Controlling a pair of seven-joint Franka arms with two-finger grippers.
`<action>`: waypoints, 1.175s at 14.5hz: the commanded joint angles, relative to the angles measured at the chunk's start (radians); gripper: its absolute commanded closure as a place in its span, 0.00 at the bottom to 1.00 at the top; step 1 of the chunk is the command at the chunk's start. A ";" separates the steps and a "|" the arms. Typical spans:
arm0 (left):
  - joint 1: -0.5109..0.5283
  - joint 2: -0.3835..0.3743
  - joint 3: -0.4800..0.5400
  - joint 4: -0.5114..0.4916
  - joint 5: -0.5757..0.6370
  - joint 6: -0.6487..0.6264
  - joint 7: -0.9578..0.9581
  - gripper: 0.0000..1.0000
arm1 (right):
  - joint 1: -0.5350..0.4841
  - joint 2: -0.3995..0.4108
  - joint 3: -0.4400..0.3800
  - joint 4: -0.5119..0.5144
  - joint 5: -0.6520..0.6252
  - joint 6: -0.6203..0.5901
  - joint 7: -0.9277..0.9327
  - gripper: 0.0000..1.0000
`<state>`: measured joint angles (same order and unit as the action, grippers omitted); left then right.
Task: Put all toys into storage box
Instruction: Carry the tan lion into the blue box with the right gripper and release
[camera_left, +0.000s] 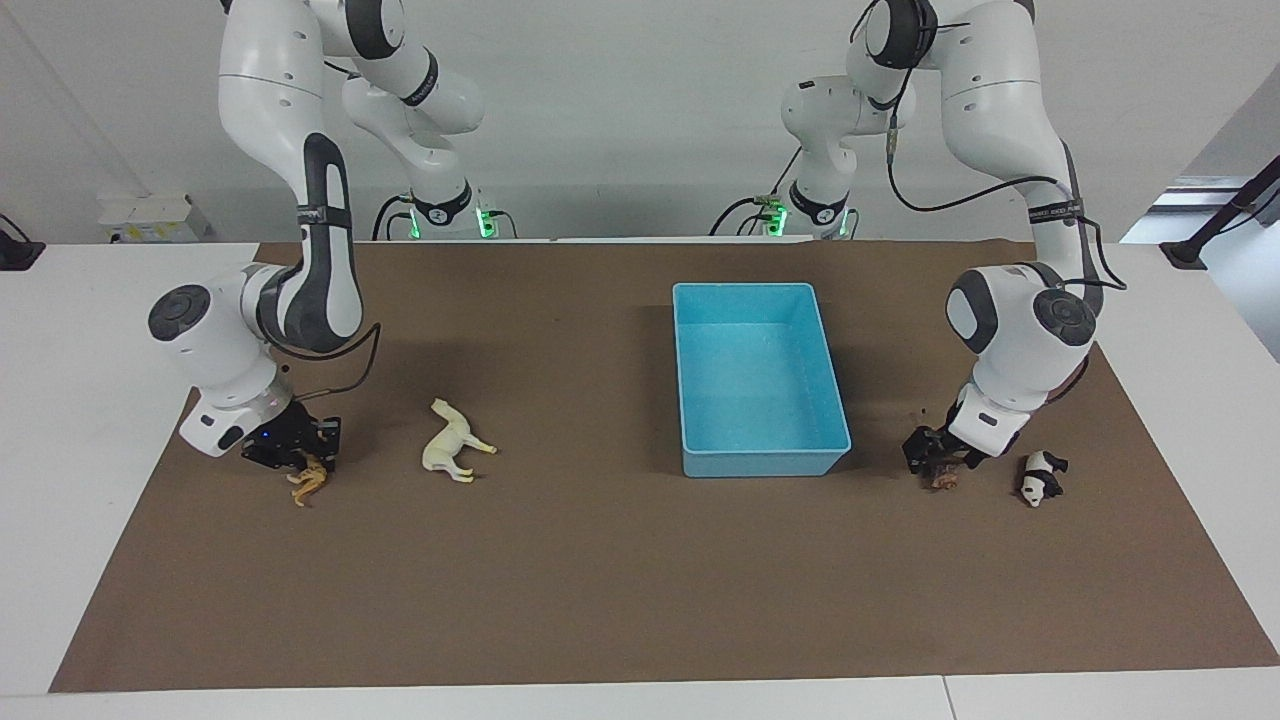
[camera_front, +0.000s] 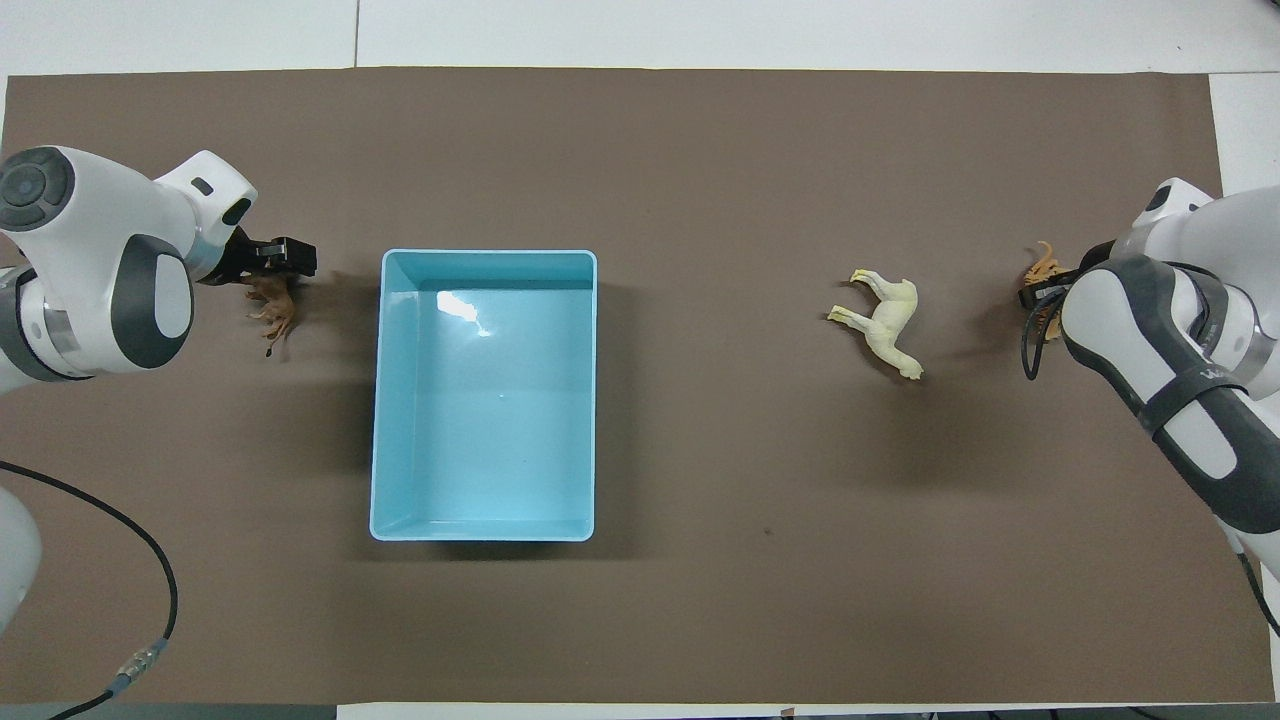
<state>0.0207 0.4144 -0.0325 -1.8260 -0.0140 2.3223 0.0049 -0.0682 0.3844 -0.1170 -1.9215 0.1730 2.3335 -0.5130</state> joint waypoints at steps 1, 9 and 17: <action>0.008 -0.023 0.006 -0.036 0.019 0.025 0.004 0.00 | 0.002 -0.018 -0.003 0.073 0.016 -0.129 0.011 1.00; 0.015 -0.020 0.006 0.001 0.031 0.017 -0.032 0.00 | 0.089 -0.190 -0.001 0.234 -0.119 -0.553 0.277 1.00; 0.036 -0.025 0.006 -0.027 0.032 0.025 -0.138 0.00 | 0.591 -0.159 0.007 0.496 -0.109 -0.690 1.221 1.00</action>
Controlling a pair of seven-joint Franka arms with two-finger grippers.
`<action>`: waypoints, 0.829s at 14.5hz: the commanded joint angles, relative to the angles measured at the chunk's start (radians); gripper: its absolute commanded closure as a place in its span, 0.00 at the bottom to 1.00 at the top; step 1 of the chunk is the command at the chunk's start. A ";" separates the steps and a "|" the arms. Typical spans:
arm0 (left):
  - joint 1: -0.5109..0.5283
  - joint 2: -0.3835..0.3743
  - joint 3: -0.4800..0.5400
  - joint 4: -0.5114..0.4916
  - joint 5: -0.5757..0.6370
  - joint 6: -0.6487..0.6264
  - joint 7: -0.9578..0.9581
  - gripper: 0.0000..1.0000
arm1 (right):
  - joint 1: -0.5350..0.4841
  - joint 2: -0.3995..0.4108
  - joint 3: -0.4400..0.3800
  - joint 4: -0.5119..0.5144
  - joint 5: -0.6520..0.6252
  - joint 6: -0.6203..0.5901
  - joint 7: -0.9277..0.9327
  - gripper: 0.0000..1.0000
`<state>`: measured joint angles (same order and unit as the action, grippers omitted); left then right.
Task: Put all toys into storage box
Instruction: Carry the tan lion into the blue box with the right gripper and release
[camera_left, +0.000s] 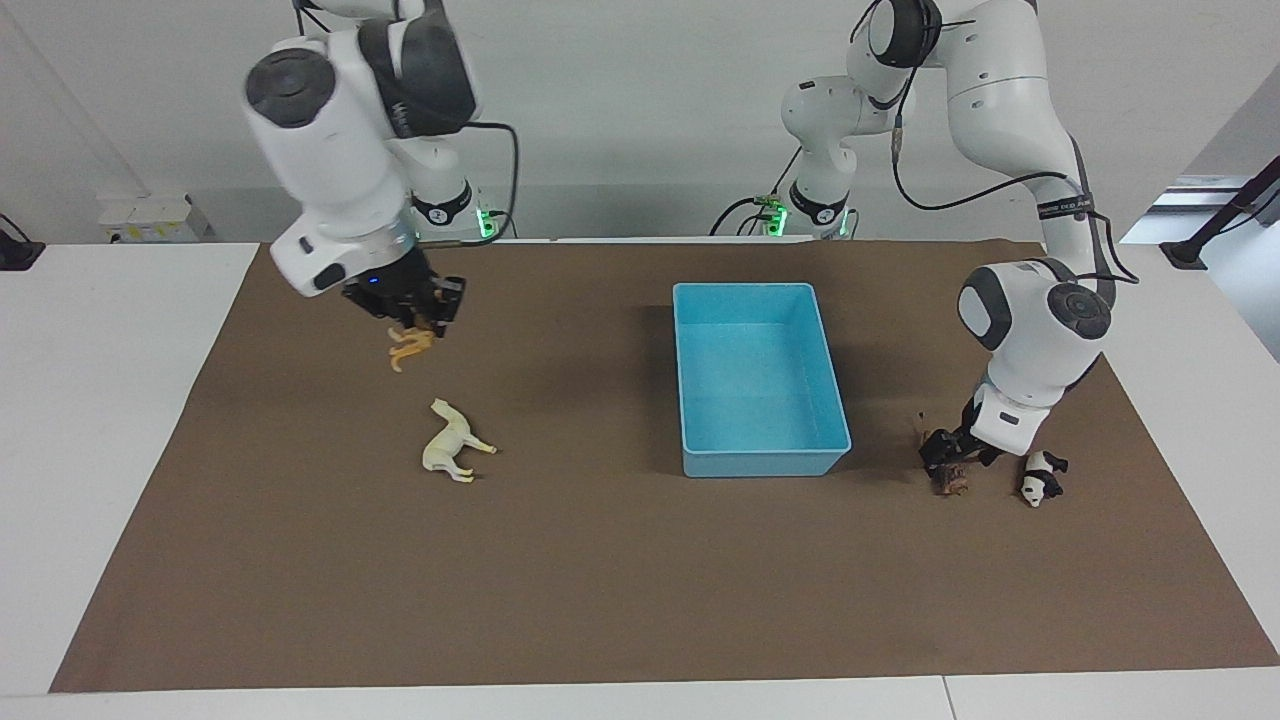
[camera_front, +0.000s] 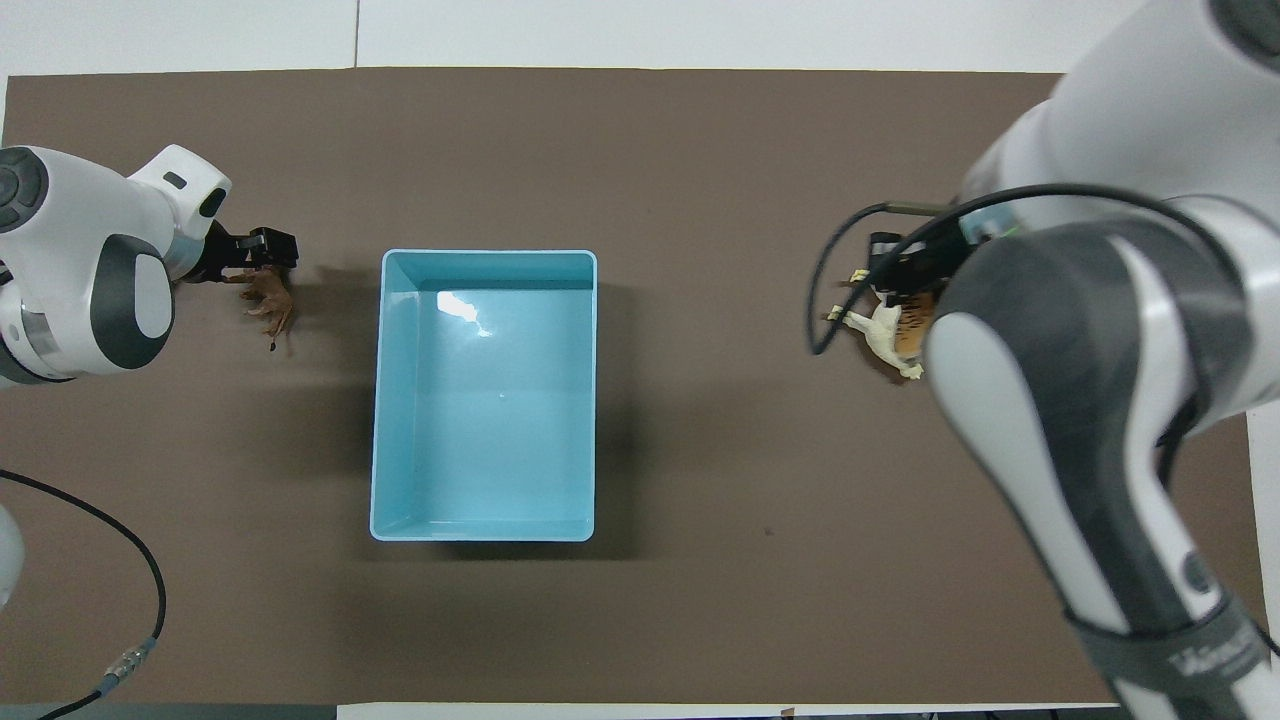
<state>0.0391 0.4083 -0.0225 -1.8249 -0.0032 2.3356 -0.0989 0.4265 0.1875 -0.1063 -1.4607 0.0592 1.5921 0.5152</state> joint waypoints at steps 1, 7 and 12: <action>0.018 -0.020 -0.004 -0.030 0.022 0.013 -0.050 0.00 | 0.153 0.041 -0.004 0.036 0.022 0.092 0.277 1.00; 0.018 -0.028 -0.004 -0.108 0.022 0.120 -0.054 0.00 | 0.391 0.185 -0.004 0.022 0.042 0.368 0.572 1.00; 0.013 -0.034 -0.004 -0.128 0.023 0.151 -0.028 0.86 | 0.482 0.306 -0.004 0.026 0.027 0.500 0.674 0.67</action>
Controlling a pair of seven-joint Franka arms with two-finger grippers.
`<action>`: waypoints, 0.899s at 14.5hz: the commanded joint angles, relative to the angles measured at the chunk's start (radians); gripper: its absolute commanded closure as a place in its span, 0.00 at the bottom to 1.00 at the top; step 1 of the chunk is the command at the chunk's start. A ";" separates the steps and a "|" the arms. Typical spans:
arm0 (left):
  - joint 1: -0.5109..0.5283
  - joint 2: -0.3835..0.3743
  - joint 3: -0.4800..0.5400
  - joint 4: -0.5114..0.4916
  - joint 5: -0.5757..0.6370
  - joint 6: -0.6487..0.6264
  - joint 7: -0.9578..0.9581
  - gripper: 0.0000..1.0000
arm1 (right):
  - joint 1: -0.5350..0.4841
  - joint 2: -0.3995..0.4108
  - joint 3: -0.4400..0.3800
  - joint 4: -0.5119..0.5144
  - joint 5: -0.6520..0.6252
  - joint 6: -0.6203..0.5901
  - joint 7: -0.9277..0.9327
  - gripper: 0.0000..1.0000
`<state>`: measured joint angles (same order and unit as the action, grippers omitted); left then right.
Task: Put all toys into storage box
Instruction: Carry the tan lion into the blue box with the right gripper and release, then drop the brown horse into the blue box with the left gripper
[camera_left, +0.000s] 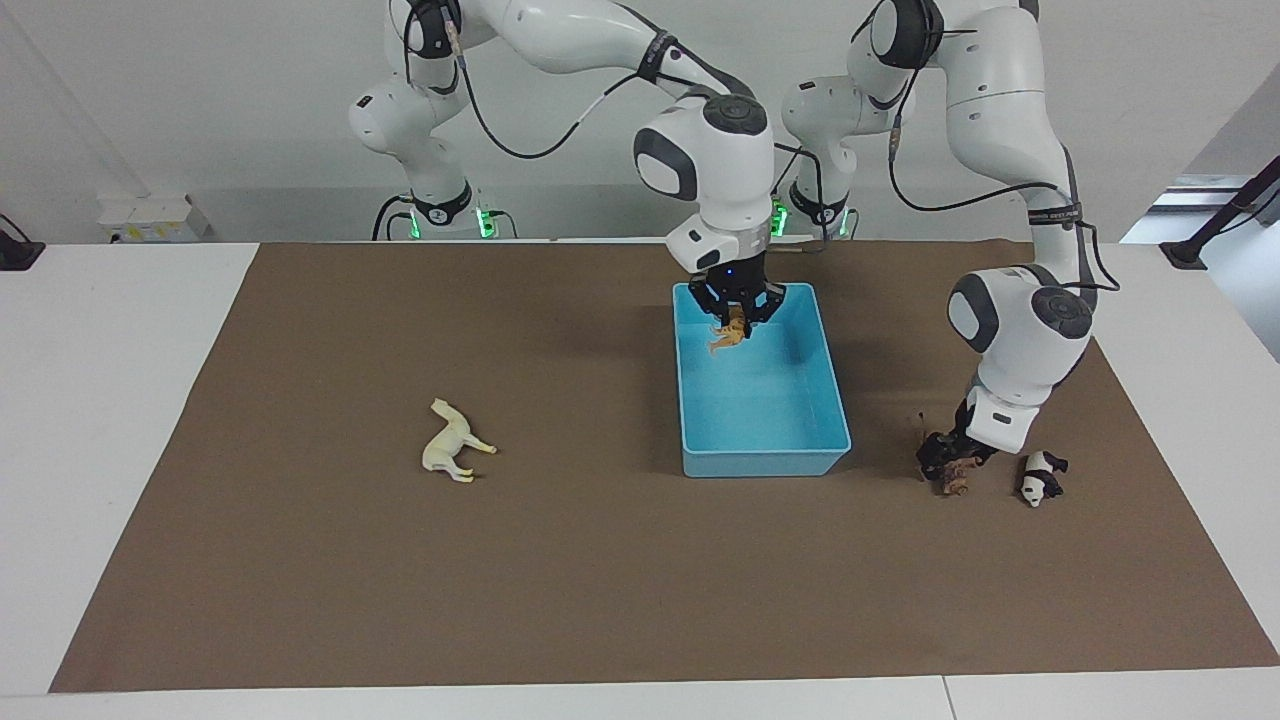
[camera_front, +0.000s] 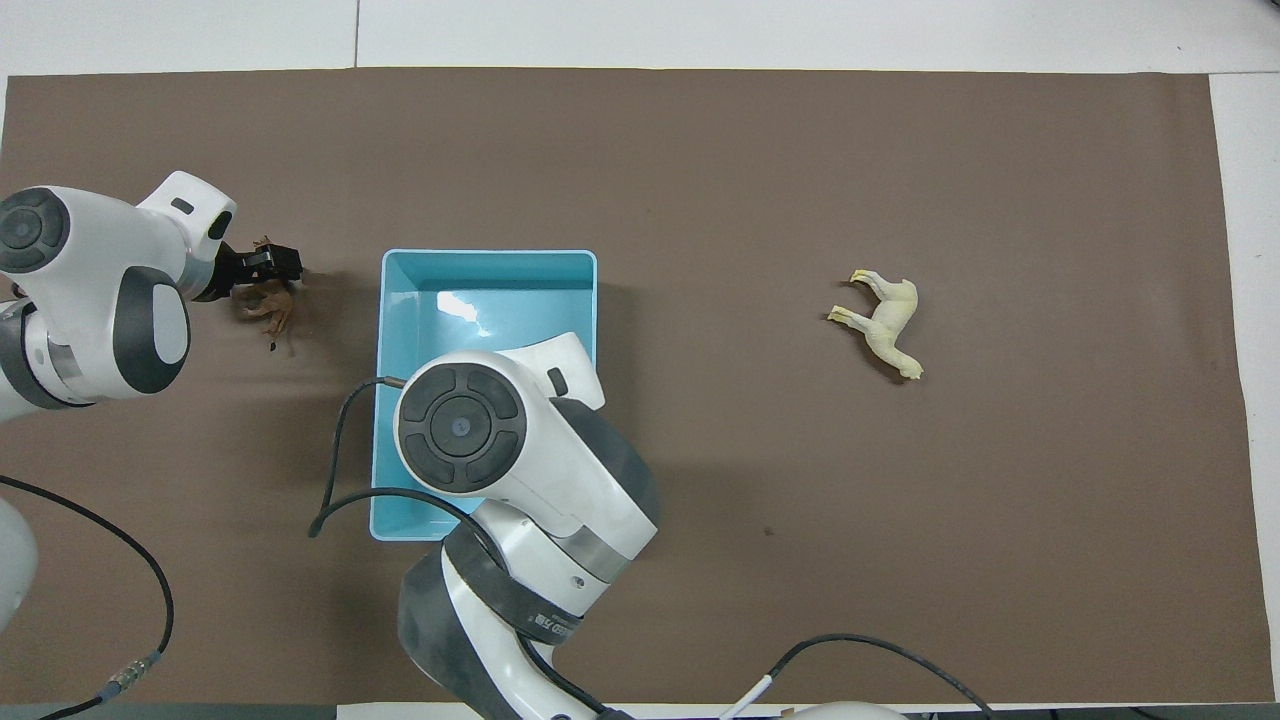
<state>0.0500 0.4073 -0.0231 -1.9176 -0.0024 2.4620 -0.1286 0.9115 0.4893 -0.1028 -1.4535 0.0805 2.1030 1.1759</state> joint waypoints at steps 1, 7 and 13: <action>-0.004 -0.033 -0.003 -0.032 0.024 0.026 0.001 1.00 | -0.002 0.005 -0.009 0.018 0.004 -0.020 0.039 0.02; -0.013 -0.036 -0.003 0.168 0.036 -0.164 0.003 1.00 | -0.054 -0.021 -0.020 0.091 0.021 -0.214 0.111 0.00; -0.260 -0.250 -0.009 0.140 0.088 -0.480 -0.312 1.00 | -0.405 -0.103 -0.021 0.055 0.001 -0.388 -0.356 0.00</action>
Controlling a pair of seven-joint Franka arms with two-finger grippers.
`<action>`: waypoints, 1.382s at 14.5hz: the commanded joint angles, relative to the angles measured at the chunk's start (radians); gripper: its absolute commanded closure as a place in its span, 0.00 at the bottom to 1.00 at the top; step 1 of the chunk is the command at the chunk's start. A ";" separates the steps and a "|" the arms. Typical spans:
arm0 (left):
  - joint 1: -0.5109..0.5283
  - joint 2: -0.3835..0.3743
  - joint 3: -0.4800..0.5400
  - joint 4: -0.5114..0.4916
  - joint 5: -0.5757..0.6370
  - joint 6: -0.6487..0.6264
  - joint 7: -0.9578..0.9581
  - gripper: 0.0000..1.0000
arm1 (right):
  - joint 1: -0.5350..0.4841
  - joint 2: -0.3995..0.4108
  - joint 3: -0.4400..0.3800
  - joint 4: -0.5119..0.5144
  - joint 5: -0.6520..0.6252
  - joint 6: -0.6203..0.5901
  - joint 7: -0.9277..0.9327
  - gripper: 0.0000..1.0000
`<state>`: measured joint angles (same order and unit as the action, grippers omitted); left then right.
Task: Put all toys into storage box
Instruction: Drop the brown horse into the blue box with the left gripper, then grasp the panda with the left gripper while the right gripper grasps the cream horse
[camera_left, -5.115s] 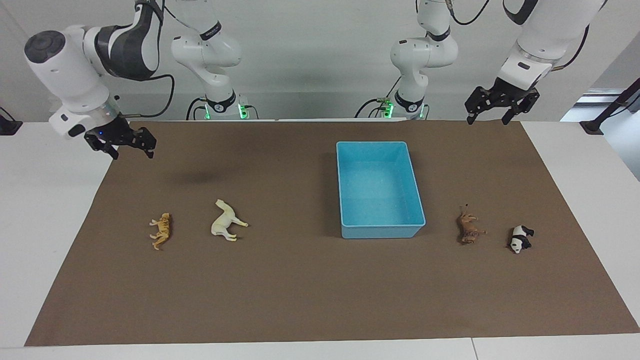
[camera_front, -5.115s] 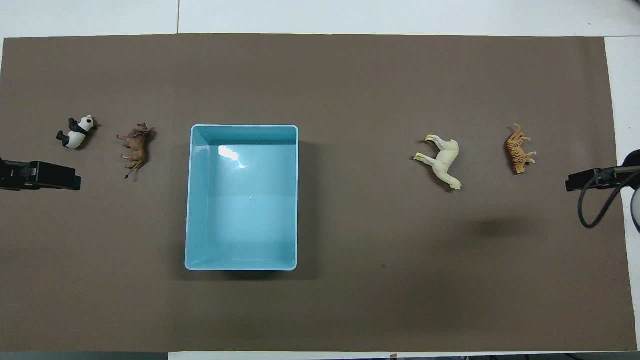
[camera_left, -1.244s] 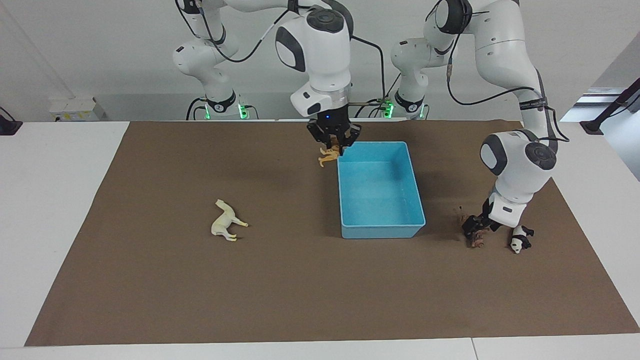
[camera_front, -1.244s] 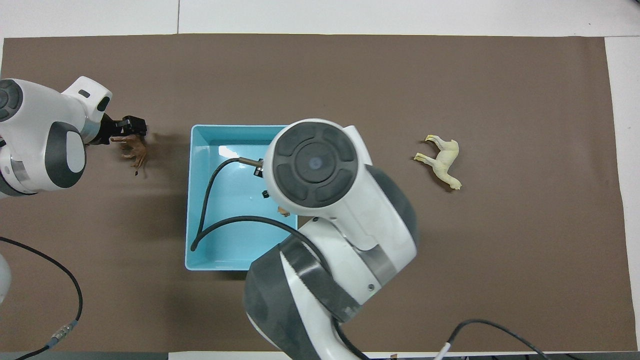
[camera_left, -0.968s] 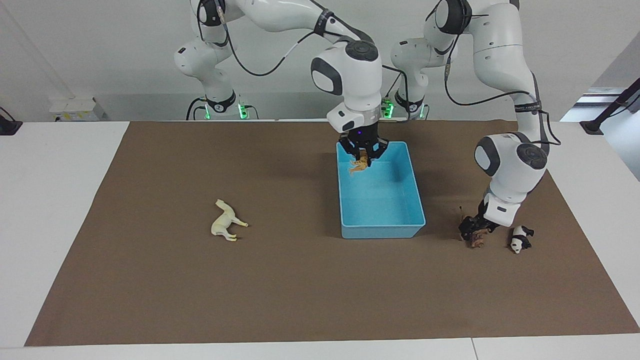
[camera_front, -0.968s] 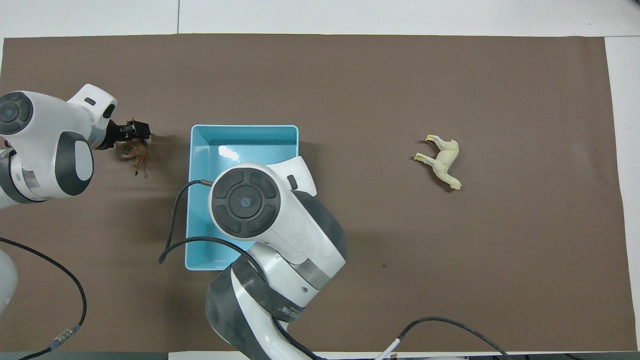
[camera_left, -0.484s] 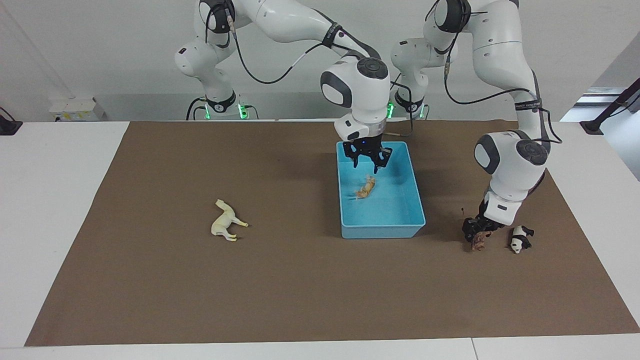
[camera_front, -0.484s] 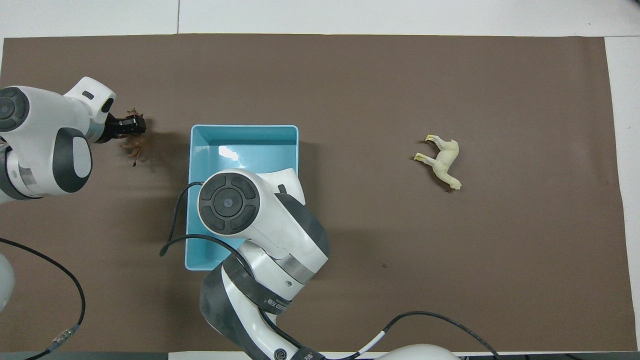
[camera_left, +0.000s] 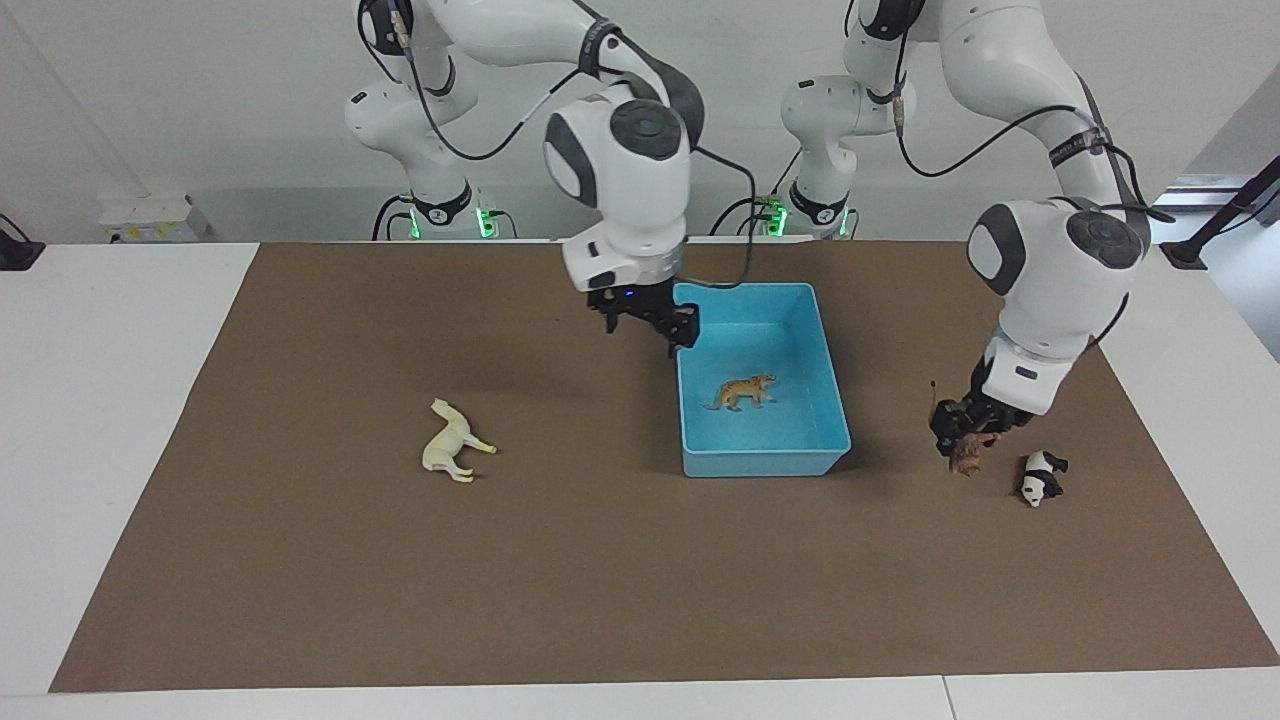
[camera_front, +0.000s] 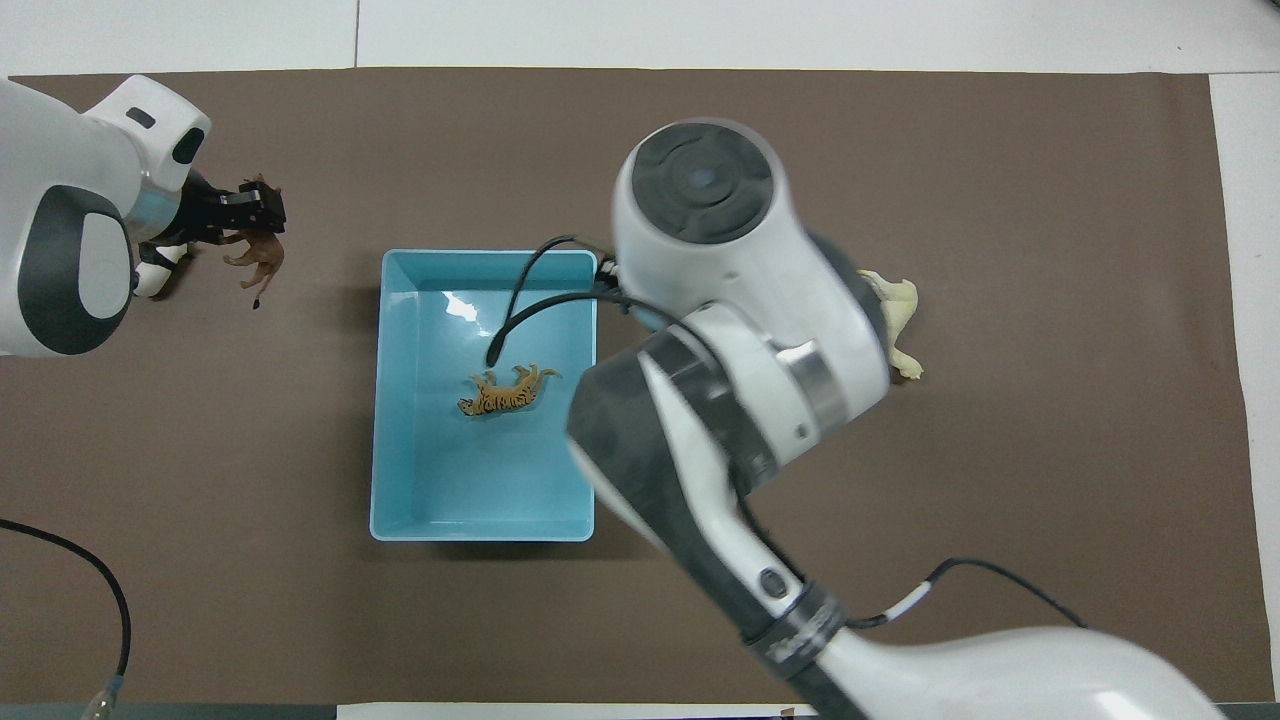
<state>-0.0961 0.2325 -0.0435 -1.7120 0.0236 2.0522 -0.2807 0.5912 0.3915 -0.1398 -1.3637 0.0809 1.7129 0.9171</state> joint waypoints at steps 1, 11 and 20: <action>-0.192 -0.102 0.011 -0.113 0.084 -0.073 -0.258 1.00 | -0.128 -0.016 0.016 -0.072 -0.001 0.023 -0.131 0.00; -0.116 -0.128 0.017 -0.100 0.085 -0.091 -0.063 0.00 | -0.304 -0.115 0.011 -0.529 -0.090 0.388 -0.330 0.00; 0.311 0.070 0.014 -0.054 0.024 0.161 0.932 0.00 | -0.314 -0.051 0.012 -0.607 -0.125 0.612 -0.323 0.00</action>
<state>0.2044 0.2614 -0.0151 -1.8044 0.0579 2.2096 0.5372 0.2880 0.3461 -0.1384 -1.9376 -0.0256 2.2787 0.5966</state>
